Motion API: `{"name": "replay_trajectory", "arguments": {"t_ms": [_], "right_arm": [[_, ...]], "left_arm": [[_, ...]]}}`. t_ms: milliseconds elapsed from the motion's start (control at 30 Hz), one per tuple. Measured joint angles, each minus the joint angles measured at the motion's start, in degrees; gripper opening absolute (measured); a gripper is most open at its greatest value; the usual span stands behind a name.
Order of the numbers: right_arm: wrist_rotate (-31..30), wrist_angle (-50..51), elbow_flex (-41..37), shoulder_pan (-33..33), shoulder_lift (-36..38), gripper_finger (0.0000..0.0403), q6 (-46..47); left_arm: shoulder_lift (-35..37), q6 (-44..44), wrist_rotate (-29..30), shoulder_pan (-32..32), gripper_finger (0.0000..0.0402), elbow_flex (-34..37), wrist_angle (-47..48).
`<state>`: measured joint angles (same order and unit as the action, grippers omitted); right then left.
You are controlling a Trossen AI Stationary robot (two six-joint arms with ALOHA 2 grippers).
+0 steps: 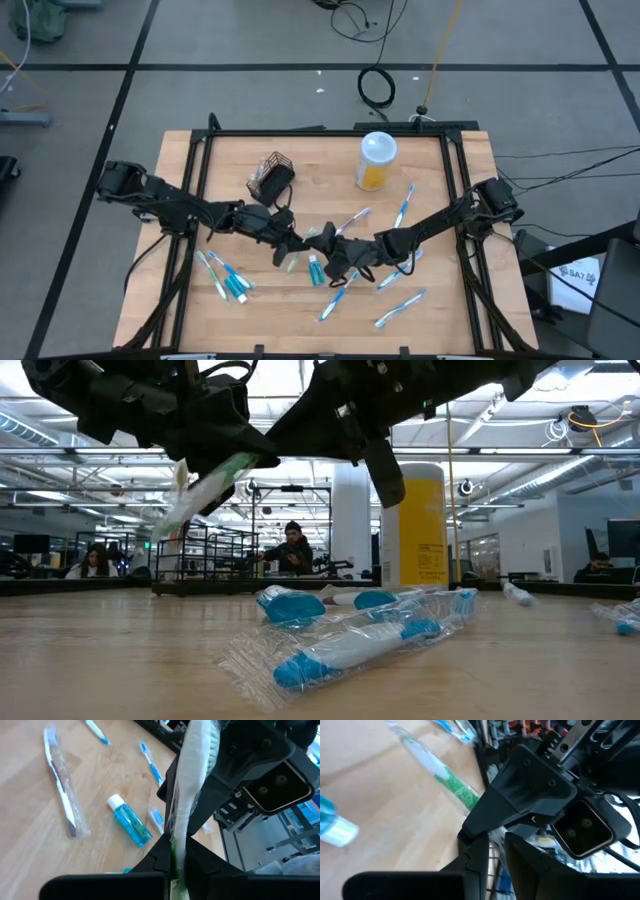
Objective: Pick & Place toothbrushing station
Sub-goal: Put the top right green toothbrush into the black wire organizer
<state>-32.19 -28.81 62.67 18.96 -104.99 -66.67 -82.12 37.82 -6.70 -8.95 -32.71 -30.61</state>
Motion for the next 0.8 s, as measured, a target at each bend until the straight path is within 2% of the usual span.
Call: {"name": "replay_trajectory", "arguments": {"t_ms": [200, 400, 667, 800], "right_arm": [[-1.3, -0.64, 0.19, 0.46, 0.15, 0.0052, -1.67], [-3.77, -0.93, 0.0, 0.83, 0.37, 0.0043, -1.8], [-8.25, -1.84, -0.02, 0.79, 0.37, 0.0045, -3.52], [-9.78, -5.9, -0.02, 0.92, 0.37, 0.0045, -3.42]], "left_arm": [[4.75, -3.23, -0.96, 0.8, 0.0039, 0.04, 3.19], [9.06, -5.94, 2.0, 0.79, 0.0012, -0.04, 11.78], [13.67, -8.42, 3.91, 0.79, 0.0027, -0.09, 12.71], [17.19, -11.36, 6.52, 0.78, 0.0014, -0.09, 15.85]]}}
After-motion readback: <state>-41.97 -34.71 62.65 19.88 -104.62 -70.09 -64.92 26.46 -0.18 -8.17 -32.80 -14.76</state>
